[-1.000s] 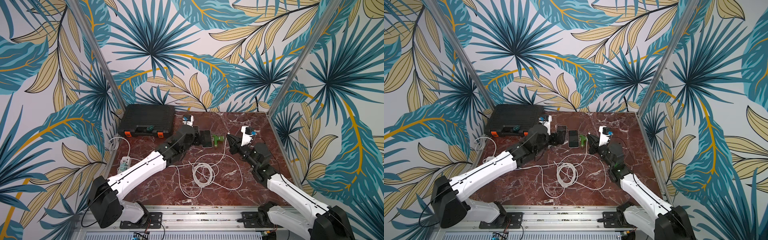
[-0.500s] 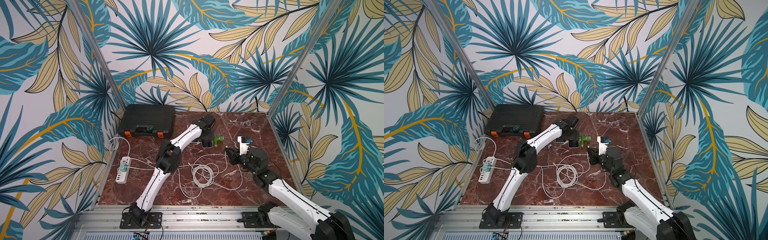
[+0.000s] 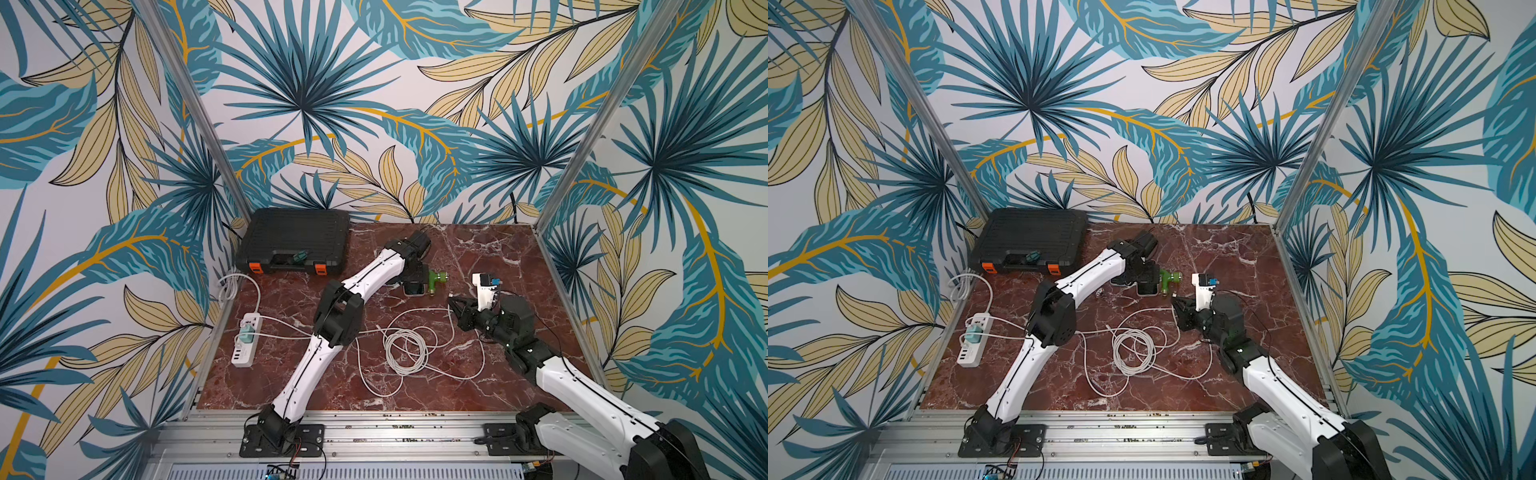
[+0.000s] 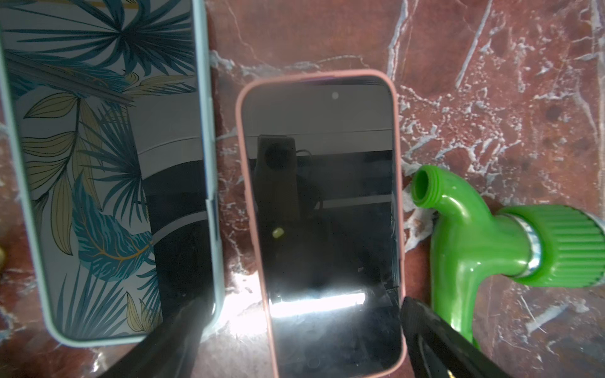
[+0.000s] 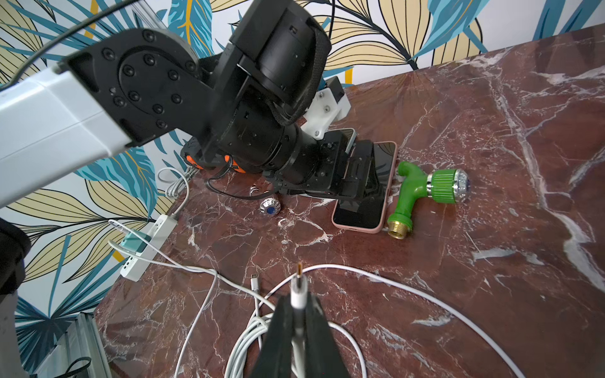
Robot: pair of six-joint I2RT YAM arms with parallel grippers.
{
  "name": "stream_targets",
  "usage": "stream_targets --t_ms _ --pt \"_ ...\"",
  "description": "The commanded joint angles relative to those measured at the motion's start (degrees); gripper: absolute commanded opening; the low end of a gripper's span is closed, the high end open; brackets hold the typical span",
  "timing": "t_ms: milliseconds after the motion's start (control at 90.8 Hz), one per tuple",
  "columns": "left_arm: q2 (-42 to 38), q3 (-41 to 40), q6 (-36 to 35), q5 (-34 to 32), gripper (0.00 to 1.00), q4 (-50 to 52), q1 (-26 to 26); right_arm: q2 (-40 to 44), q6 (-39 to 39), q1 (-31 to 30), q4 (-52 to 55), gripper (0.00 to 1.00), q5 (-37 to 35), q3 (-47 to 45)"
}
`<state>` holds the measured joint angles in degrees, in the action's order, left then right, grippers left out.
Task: Plug the charging cable into the phone
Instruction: Pick up the phone at the center of the board.
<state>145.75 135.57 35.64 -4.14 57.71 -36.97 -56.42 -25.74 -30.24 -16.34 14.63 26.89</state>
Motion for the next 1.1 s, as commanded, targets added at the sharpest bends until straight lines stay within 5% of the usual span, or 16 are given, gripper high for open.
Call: stream_targets --t_ms 0,1090 --pt "-1.71 0.41 0.32 -3.08 1.0 -1.89 -1.74 -0.06 -0.05 0.01 1.23 0.0 0.87 0.16" --pt "11.47 9.01 0.94 -8.34 0.94 1.71 -1.97 1.59 0.16 0.06 2.7 0.0 0.19 0.18"
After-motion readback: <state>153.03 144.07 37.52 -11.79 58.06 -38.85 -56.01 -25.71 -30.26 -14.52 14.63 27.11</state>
